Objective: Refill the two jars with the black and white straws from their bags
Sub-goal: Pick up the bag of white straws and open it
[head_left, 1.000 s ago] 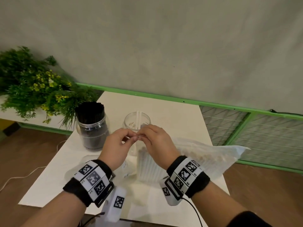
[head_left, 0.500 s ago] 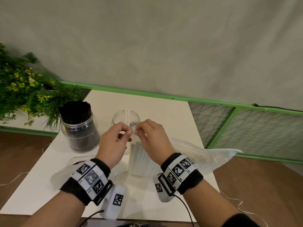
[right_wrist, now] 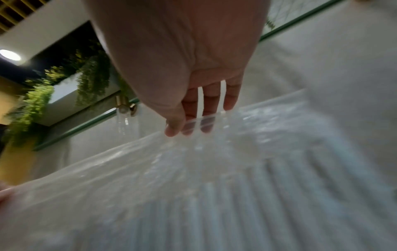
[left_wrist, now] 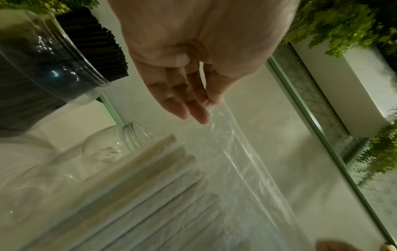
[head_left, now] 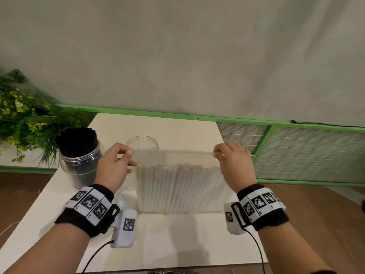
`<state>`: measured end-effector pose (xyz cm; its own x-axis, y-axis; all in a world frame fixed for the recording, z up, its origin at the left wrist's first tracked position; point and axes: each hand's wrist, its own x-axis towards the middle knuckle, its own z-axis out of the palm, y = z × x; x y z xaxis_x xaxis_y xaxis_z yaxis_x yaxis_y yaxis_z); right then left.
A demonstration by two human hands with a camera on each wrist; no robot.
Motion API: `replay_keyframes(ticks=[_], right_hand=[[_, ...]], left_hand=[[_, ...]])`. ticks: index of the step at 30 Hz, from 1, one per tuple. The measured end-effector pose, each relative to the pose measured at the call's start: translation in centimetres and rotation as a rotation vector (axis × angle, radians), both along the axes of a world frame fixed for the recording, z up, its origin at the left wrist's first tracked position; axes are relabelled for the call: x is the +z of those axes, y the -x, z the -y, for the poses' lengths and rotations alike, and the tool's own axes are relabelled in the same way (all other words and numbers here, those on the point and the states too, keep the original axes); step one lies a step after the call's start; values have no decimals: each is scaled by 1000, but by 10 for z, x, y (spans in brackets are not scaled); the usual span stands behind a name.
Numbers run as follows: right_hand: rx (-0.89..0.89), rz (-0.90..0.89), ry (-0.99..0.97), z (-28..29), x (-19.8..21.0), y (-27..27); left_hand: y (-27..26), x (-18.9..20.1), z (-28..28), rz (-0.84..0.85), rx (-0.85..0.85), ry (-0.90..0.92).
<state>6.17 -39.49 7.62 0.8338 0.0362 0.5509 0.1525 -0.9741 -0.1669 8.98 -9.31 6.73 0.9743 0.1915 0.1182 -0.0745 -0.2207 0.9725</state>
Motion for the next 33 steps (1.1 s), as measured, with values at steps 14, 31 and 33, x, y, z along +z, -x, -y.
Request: replay_keyframes(ticks=[14,31,33], right_hand=[[-153,72,-324,58,-15,12],[-73,152,-513,57,-16,24],[-63,167,-516,54,-16,26]], left_hand=[[-13,-10,-8,-20,-18,62],[-21,30,121,199,-625,-1367],[-39,18,130,48,-739,-1452]])
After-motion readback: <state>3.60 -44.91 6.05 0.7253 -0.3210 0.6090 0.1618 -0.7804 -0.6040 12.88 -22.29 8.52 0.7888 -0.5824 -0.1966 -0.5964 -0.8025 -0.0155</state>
